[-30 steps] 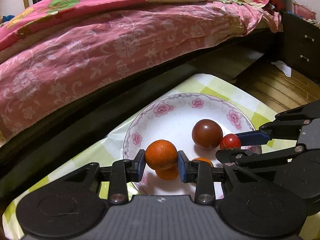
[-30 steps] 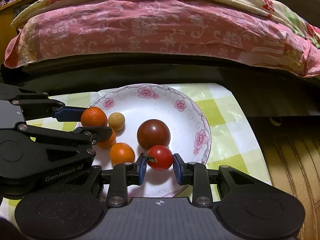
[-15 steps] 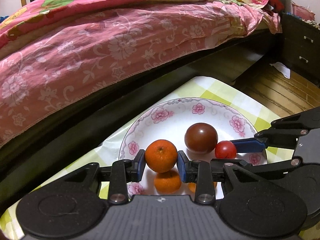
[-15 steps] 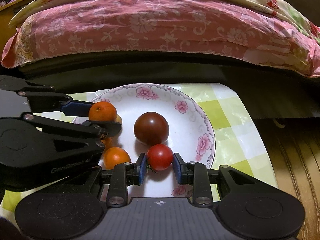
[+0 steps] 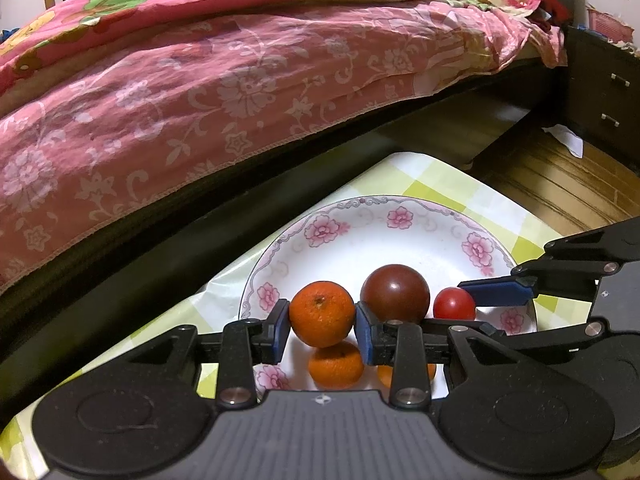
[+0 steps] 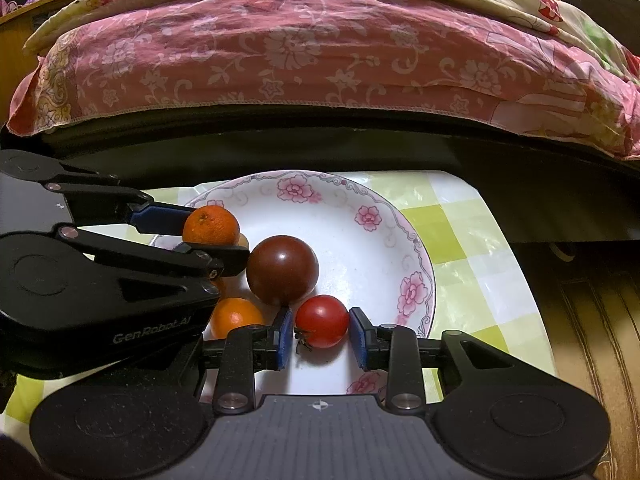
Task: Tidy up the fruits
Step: 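Lower the orange and red tomato into the plate and open both tools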
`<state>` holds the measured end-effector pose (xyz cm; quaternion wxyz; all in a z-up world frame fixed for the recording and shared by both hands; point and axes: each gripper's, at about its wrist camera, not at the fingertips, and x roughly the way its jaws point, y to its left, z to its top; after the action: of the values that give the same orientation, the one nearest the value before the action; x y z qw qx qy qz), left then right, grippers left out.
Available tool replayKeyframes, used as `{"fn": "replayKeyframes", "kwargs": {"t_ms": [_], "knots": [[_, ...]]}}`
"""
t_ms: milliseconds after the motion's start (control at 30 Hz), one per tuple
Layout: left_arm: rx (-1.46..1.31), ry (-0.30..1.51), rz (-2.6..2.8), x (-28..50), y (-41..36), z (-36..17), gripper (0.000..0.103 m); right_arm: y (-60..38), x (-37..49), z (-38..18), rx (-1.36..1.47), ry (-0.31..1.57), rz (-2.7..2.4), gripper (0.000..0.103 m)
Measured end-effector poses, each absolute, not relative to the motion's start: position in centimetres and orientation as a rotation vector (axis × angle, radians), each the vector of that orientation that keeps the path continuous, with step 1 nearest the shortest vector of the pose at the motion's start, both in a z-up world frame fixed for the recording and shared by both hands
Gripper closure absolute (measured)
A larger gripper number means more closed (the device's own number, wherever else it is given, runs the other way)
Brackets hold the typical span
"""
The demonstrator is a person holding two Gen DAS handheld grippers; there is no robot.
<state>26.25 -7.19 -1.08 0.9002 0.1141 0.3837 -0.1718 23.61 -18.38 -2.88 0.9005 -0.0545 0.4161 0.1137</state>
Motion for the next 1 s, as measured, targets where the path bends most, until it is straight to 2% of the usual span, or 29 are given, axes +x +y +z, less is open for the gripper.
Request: {"fn": "replayKeyframes", "kwargs": {"t_ms": [1000], "knots": [[0.251,0.766,-0.340,24.8,-7.0,0.6,0.055,-19.5,22.5,-1.4,-0.092,0.843,0.211,0.068]]}}
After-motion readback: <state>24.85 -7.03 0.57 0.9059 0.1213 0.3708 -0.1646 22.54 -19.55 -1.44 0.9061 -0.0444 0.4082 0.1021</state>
